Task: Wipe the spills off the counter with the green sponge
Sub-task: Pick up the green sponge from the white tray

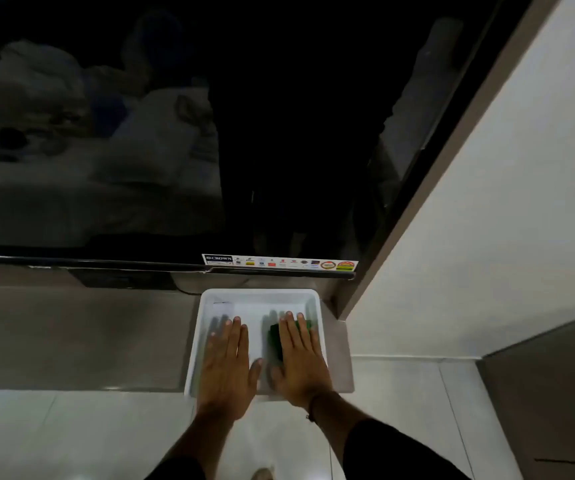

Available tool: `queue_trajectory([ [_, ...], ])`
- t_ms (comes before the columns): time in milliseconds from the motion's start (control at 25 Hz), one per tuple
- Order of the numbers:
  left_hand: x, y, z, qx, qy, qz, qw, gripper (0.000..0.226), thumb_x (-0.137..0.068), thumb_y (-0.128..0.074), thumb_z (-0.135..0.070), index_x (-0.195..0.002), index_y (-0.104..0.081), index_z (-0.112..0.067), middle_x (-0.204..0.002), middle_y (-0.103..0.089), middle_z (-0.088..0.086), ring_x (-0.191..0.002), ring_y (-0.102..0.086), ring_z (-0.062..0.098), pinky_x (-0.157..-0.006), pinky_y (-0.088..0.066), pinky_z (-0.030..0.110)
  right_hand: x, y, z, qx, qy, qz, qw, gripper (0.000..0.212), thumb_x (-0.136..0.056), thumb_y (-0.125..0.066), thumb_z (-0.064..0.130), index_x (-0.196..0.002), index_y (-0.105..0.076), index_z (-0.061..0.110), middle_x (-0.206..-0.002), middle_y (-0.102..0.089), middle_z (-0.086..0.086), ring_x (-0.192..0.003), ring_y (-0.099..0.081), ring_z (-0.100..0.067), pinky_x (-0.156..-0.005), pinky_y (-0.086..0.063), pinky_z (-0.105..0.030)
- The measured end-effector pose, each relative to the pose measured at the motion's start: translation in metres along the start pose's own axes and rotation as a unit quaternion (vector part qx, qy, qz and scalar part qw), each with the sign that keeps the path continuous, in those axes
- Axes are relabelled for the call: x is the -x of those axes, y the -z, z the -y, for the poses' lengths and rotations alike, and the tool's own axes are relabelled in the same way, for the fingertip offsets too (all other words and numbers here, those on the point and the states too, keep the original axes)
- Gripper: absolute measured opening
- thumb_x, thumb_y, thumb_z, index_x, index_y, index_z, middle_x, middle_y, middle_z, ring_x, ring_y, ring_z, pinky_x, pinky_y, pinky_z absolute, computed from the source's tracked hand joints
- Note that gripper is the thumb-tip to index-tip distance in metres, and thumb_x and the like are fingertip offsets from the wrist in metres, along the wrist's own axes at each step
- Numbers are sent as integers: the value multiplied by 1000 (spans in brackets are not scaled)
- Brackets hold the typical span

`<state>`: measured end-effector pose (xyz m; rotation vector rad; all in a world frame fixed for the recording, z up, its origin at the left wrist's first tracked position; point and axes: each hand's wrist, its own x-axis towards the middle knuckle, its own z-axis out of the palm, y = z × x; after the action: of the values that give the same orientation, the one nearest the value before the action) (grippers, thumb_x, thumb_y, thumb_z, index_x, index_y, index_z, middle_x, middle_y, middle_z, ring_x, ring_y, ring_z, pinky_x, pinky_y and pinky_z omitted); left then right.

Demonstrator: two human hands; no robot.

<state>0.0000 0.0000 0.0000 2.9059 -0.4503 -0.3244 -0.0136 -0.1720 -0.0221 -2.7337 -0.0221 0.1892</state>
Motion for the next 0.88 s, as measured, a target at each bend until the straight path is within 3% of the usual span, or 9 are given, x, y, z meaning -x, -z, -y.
queue_trajectory([
  [200, -31, -12, 31, 35, -2, -37, 999, 96, -96, 13, -67, -161, -16, -3, -171, -5, 20, -159, -1, 35, -129, -15, 58, -38, -20, -12, 85, -11, 87, 993, 96, -97, -58, 29, -165, 9, 19, -175, 16, -4, -161, 17, -31, -129, 8, -49],
  [280, -37, -22, 37, 26, -4, -29, 999, 93, -97, 9, -66, -162, -16, -4, -172, -5, 19, -160, 0, 34, -129, -14, 58, -37, -34, -15, 97, -6, 68, 993, 83, -104, -48, 18, -165, 8, 18, -176, 14, -5, -161, 15, -31, -127, 11, -47],
  [400, -40, -31, 43, 27, -5, -21, 999, 84, -101, -11, -61, -161, -20, -3, -172, -11, 20, -159, -4, 35, -129, -14, 57, -37, -45, -17, 85, -7, 28, 996, 70, -111, -37, 19, -166, 6, 17, -176, 8, -7, -162, 12, -30, -126, 12, -44],
  [600, -35, -27, 40, -6, -1, -10, 1000, 84, -100, -11, -61, -162, -13, -5, -172, -4, 19, -159, 2, 35, -129, -15, 58, -36, -40, -11, 76, 23, -3, 997, 75, -110, -48, 21, -165, 2, 16, -177, 2, -8, -162, 5, -32, -125, 9, -43],
  [760, -16, -2, 20, -22, -13, -8, 1000, 84, -100, -17, -61, -159, -27, -2, -169, -19, 21, -157, -11, 38, -126, -26, 60, -19, -14, 4, 47, 54, -22, 997, 75, -108, -51, 19, -166, -4, 17, -177, -1, -7, -162, 5, -31, -128, 7, -46],
  [880, -9, 18, -18, -30, -34, -22, 999, 91, -100, -5, -66, -156, -35, -2, -165, -30, 21, -154, -21, 38, -128, -7, 52, 2, 26, -12, 68, 49, -40, 996, 75, -107, -47, 12, -166, -1, 16, -177, 0, -8, -162, 8, -31, -132, 0, -49],
])
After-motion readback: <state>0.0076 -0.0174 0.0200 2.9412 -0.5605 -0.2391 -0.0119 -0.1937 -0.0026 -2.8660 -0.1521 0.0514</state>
